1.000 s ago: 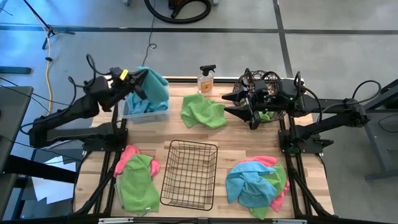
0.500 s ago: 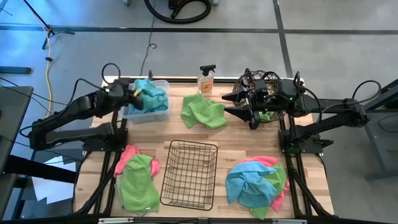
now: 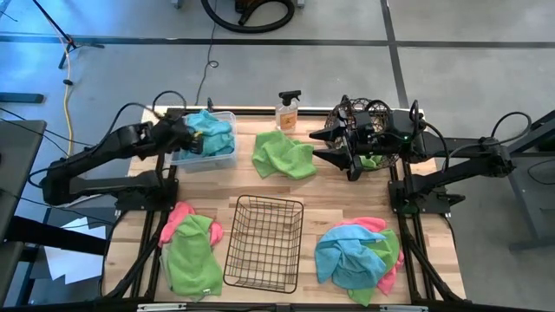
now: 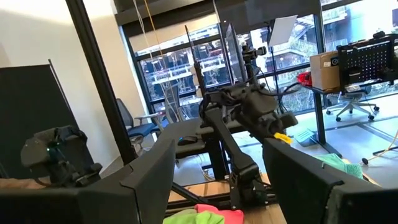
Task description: Sort microfiber towel by color & place in baskets
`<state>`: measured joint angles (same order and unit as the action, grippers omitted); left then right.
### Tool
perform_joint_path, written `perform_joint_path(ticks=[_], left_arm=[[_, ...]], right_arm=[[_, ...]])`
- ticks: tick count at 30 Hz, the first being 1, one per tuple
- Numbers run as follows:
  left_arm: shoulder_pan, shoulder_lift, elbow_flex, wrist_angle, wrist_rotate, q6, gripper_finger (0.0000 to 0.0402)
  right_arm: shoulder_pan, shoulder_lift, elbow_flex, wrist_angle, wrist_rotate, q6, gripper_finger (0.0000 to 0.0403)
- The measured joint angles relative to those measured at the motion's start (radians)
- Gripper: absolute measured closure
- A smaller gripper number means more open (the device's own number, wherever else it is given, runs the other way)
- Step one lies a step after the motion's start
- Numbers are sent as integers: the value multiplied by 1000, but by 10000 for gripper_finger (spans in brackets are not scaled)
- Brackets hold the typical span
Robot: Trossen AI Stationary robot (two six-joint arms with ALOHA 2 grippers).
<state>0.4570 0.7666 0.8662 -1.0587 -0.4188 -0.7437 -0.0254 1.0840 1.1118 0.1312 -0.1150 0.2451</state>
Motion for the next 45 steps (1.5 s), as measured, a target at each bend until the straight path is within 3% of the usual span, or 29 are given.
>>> perform_joint_path(ticks=[10, 15, 21, 28, 35, 45], left_arm=[[163, 285, 74, -22, 78, 152, 401], [245, 421, 74, -56, 211, 152, 401], [283, 590, 74, -114, 242, 120, 401], [308, 738, 75, -124, 368, 120, 401], [307, 748, 75, -124, 373, 153, 400], [306, 599, 73, -120, 368, 146, 359]], right_arm=[[0, 0, 0, -97, 0, 35, 162], [0, 0, 0, -129, 0, 43, 162], [0, 0, 0, -136, 0, 70, 162], [0, 0, 0, -135, 0, 72, 162], [0, 0, 0, -136, 0, 96, 162], [0, 0, 0, -145, 0, 73, 162]])
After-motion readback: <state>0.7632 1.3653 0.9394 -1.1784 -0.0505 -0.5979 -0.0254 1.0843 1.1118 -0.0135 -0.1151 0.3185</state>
